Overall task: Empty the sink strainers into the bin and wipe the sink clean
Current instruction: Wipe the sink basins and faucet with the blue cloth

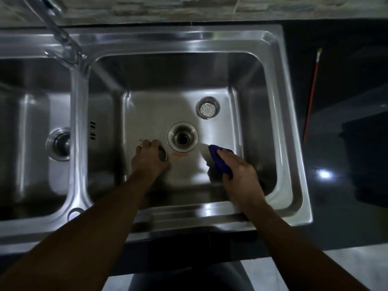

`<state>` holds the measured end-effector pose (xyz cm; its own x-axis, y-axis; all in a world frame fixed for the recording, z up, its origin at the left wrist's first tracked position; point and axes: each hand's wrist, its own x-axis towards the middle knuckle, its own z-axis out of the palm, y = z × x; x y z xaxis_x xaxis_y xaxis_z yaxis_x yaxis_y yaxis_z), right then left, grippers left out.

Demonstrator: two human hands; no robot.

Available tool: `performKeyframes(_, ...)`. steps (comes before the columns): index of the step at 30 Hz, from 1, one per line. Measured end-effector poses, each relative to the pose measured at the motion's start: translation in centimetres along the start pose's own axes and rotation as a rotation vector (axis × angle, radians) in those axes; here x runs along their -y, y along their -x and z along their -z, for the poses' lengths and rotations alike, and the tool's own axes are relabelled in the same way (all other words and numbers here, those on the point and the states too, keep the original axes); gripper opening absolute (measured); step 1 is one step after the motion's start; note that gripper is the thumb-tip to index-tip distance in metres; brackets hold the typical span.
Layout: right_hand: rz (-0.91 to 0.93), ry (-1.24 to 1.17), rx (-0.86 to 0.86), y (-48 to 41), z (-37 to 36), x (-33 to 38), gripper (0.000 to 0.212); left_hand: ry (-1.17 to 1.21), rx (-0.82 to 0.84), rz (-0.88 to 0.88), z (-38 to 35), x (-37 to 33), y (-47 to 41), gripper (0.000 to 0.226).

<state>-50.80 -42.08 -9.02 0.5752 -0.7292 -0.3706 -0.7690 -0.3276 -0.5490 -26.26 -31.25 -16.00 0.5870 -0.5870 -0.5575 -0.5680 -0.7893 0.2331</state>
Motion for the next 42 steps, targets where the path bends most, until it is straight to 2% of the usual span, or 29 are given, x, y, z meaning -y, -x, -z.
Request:
performKeyframes(3,0.015,-0.007,-0.005,-0.1,0.2,0.2,0.068,0.214,-0.064,-0.027,1.2,0.2,0.5,0.069)
performKeyframes(6,0.036,-0.052,0.004,0.1,0.6,0.8,0.065,0.533,-0.106,0.015,3.1,0.8,1.7,0.055)
performKeyframes(9,-0.049,-0.305,-0.001,0.5,0.9,2.8,0.062,0.837,-0.074,0.046,4.8,0.9,3.6,0.035)
performKeyframes(12,-0.114,-0.504,-0.06,0.3,-0.3,6.6,0.068,1.105,0.049,0.07,6.0,1.1,5.5,0.024)
performKeyframes(14,-0.044,-0.531,-0.073,0.4,-1.6,10.1,0.076,1.14,0.083,0.062,6.5,1.2,6.3,0.025)
performKeyframes(16,0.039,-0.534,-0.06,0.7,-2.9,13.2,0.08,1.193,0.037,0.064,7.0,1.3,6.8,0.018)
performKeyframes(19,0.129,-0.541,-0.057,2.3,-4.7,15.8,0.082,1.236,-0.04,0.178,8.1,2.1,6.4,0.026)
performKeyframes(22,0.244,-0.55,-0.043,3.6,-5.2,16.1,0.082,1.265,0.018,0.268,9.0,3.3,5.4,0.033)
performKeyframes(27,0.11,-0.525,-0.105,0.6,-4.7,16.2,0.082,1.248,0.128,0.197,10.1,3.0,4.9,0.047)
performKeyframes(32,0.16,-0.535,-0.032,2.0,-5.4,16.1,0.081,1.279,0.072,0.21,10.5,3.5,4.0,0.012)
performKeyframes(37,0.001,-0.541,-0.103,-0.2,-5.5,15.7,0.08,1.168,0.131,0.13,10.0,3.0,3.4,0.035)
performKeyframes(39,0.052,-0.541,-0.08,0.1,-5.6,15.9,0.081,1.187,0.085,0.159,10.1,2.8,2.7,0.041)
performKeyframes(42,0.143,-0.509,0.021,0.9,-5.4,14.9,0.08,1.257,0.044,0.178,9.8,2.6,0.9,0.034)
